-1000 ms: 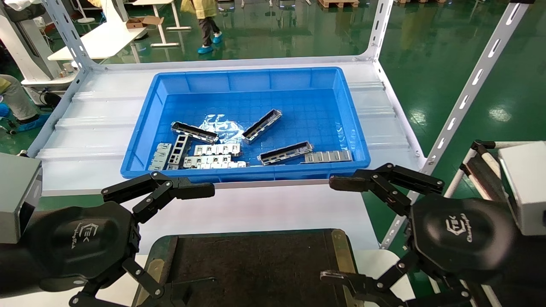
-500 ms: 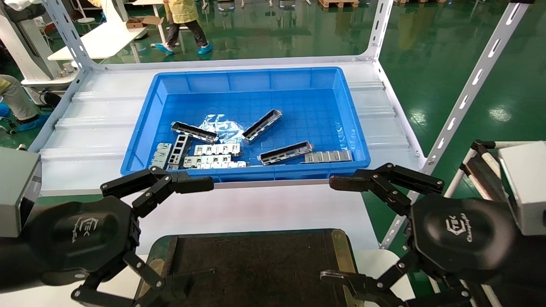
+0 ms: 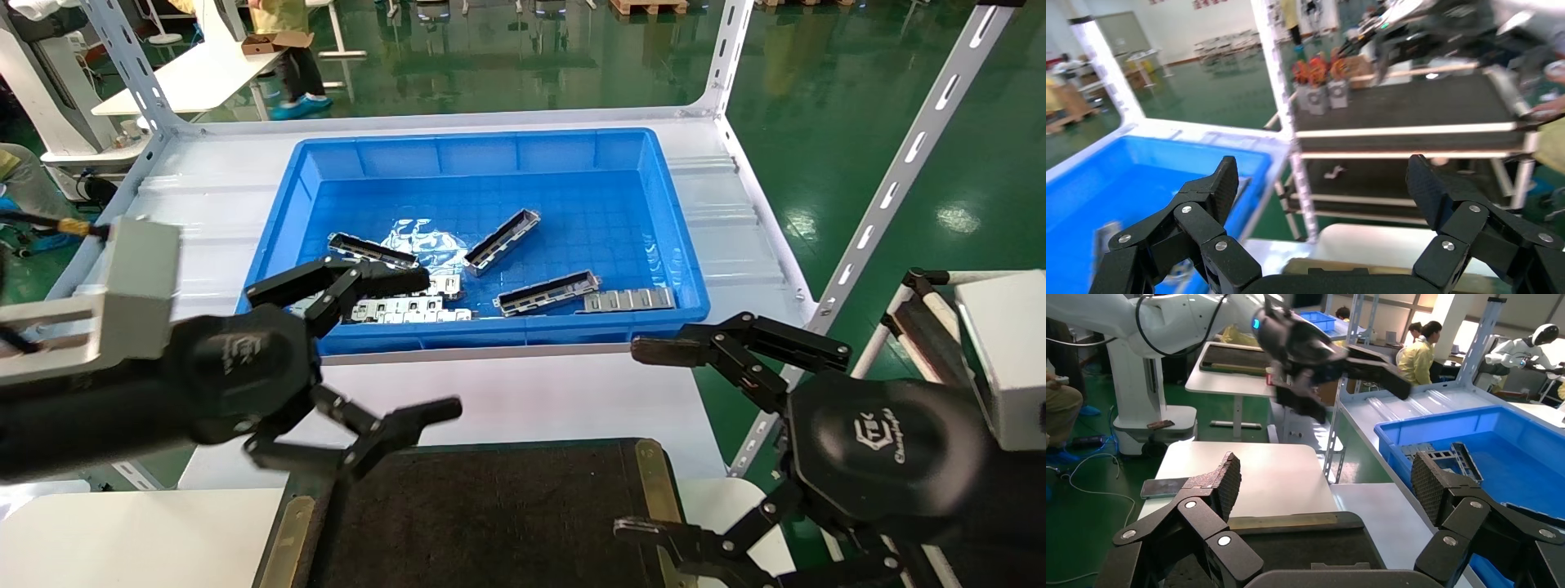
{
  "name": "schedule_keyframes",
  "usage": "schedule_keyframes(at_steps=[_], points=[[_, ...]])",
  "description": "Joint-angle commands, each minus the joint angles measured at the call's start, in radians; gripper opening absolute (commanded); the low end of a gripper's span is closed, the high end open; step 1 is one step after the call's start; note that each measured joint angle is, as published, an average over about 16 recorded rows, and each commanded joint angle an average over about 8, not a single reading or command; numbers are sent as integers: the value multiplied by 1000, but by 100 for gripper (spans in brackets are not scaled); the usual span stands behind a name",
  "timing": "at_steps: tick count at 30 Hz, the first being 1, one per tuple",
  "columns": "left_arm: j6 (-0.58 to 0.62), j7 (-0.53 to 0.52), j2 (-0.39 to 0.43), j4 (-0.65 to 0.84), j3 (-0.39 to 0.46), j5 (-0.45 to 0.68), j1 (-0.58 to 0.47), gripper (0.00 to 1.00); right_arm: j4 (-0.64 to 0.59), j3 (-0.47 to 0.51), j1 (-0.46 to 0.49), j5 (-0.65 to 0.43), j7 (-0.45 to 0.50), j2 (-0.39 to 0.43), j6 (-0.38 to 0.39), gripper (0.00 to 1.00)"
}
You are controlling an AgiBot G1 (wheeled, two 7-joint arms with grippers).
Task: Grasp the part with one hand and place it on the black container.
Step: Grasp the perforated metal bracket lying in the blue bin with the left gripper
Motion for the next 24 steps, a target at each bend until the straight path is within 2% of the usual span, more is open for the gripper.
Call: schedule_keyframes(at_steps=[1,13,24], points=[[-26,4,19,10,10,29,-17,100,0,0,0,0,0,0,0,100],[-154,26,158,147,72,173,-129,100,0,0,0,0,0,0,0,100],[-312,77,327,360,134,310,-228,100,0,0,0,0,0,0,0,100]])
